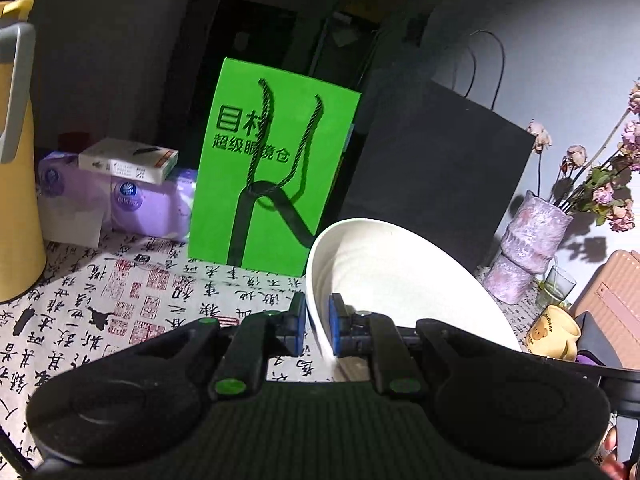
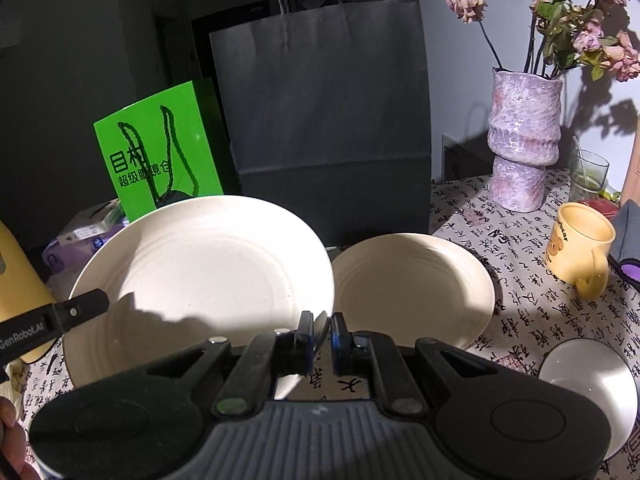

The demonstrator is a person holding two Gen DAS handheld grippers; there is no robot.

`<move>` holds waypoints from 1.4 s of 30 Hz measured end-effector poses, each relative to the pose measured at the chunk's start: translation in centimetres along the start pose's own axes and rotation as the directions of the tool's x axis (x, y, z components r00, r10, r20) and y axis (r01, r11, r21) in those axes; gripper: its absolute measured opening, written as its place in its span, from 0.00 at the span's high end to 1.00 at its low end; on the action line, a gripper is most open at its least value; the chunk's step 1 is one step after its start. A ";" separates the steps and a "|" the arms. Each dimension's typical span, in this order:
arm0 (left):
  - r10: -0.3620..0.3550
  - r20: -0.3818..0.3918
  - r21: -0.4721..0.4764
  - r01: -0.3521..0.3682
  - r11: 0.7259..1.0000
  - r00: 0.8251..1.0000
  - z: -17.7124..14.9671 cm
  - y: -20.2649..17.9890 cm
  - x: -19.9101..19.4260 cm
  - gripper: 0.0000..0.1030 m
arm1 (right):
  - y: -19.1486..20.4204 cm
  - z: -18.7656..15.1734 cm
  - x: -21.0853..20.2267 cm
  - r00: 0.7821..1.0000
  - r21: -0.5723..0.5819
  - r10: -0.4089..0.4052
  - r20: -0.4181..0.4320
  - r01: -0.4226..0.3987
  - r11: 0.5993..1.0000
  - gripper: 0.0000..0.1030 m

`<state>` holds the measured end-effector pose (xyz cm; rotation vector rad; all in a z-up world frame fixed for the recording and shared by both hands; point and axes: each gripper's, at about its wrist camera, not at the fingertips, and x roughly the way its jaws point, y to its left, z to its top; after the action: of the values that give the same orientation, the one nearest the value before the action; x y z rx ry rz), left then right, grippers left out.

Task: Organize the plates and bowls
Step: 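Lift the held cream plate with both tools and tilt it up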

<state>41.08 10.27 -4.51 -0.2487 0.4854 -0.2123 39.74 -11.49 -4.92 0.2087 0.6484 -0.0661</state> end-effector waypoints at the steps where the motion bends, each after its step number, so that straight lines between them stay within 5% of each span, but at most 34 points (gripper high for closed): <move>1: -0.003 0.005 0.005 0.003 1.000 1.000 0.0 -0.2 -0.2 0.89 | -0.1 -0.1 -0.2 1.000 0.003 0.002 0.003 -0.002 1.000 0.92; 42: -0.117 0.106 0.223 0.091 0.971 0.987 -4.4 -10.9 -7.2 0.87 | -9.7 -3.1 -13.5 0.979 0.061 0.017 0.205 -0.030 0.998 0.92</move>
<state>31.16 0.98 -2.01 -0.0720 0.3280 -0.3492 25.95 -20.35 -0.81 0.2672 0.4386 -0.0846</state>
